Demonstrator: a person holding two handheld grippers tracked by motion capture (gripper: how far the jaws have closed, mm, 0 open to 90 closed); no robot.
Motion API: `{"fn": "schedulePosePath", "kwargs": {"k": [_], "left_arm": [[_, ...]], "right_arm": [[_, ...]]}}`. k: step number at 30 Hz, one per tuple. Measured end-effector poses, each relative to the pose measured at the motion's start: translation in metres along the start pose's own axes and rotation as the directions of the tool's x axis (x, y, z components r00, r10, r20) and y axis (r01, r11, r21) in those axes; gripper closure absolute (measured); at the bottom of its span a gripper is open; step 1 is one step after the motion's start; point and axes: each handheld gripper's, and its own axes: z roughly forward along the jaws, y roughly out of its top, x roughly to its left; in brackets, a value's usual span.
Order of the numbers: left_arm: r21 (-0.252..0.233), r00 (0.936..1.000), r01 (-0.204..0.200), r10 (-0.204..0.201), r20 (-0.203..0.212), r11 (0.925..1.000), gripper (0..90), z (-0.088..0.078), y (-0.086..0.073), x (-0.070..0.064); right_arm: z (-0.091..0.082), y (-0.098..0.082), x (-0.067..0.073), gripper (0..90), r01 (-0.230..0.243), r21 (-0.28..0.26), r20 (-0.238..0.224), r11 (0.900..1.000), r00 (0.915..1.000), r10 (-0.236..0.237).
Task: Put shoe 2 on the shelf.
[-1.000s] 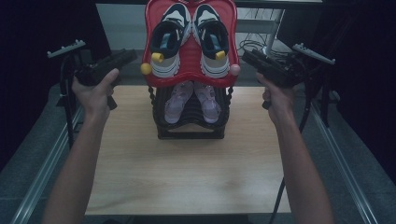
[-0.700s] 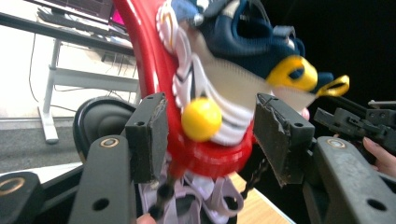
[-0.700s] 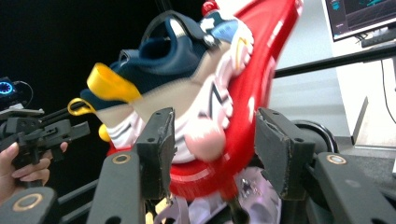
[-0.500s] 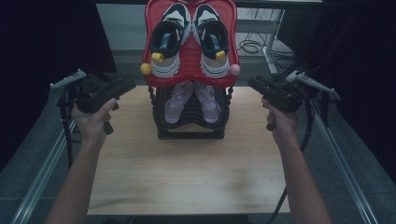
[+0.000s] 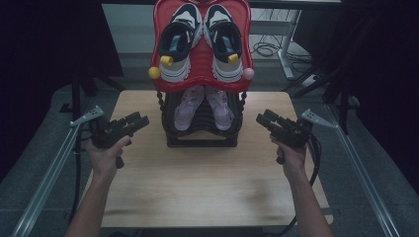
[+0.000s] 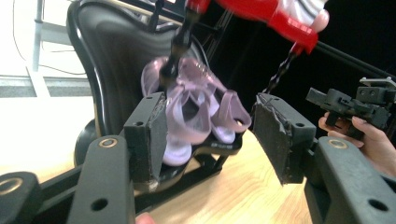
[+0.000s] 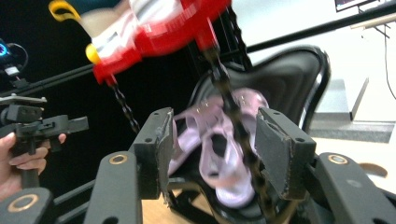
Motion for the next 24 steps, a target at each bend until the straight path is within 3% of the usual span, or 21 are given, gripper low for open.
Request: {"fn": "schedulePosePath", "kwargs": {"k": [8, 15, 20, 24], "left_arm": [[0.050, 0.9999, -0.009, 0.009, -0.007, 0.9987, 43.7, 0.004, -0.036, 0.003], [0.101, 0.9996, 0.022, -0.020, -0.021, 0.9947, 43.7, 0.007, -0.070, 0.011], [0.126, 0.9989, 0.031, -0.026, -0.039, 0.9915, 43.7, 0.009, -0.081, 0.015], [0.135, 0.9987, 0.031, -0.025, -0.044, 0.9903, 43.8, 0.009, -0.083, 0.017]], "right_arm": [[-0.009, -0.042, -0.014, 46.2, -0.018, 0.046, 0.035, 0.999, 0.9992, 0.017], [-0.017, -0.074, -0.020, 46.1, -0.013, 0.113, 0.068, 0.994, 0.9977, 0.006], [-0.017, -0.088, -0.023, 46.0, -0.016, 0.147, 0.085, 0.989, 0.9964, 0.003], [-0.016, -0.088, -0.023, 46.0, -0.006, 0.153, 0.087, 0.988, 0.9962, -0.007]]}}
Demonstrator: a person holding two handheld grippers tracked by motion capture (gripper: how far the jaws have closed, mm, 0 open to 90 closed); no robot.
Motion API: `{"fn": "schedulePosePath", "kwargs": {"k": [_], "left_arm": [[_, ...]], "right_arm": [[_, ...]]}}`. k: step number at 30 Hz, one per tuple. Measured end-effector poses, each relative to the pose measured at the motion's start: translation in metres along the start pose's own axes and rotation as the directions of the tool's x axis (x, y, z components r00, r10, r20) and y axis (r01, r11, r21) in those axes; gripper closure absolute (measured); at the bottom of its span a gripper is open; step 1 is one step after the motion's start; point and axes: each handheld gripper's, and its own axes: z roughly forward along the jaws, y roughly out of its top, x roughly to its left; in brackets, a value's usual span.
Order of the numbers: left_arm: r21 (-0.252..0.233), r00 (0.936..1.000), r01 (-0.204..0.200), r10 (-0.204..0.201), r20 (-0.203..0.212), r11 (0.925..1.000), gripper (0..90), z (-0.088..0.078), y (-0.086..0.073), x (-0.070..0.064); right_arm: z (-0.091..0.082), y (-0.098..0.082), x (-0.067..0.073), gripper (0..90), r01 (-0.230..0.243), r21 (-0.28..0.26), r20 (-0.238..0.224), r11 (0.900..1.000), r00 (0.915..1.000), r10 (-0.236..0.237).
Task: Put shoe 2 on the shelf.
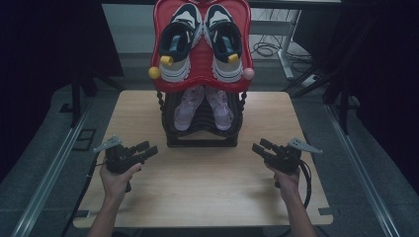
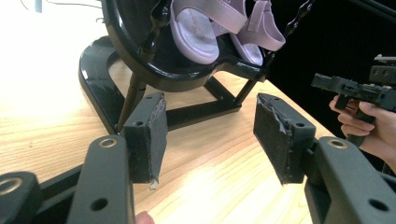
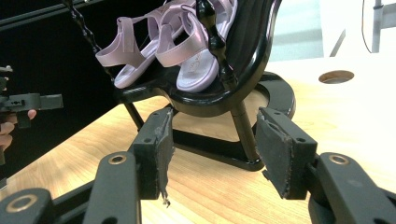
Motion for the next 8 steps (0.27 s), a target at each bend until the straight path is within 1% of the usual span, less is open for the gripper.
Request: {"fn": "schedulePosePath", "kwargs": {"k": [8], "left_arm": [[0.007, 1.0000, -0.004, 0.004, -0.006, 1.0000, 43.7, 0.0004, -0.0019, 0.0002]], "right_arm": [[-0.0007, 0.0017, 0.0015, 45.5, 0.004, -0.003, -0.003, 1.000, 1.0000, -0.004]]}}
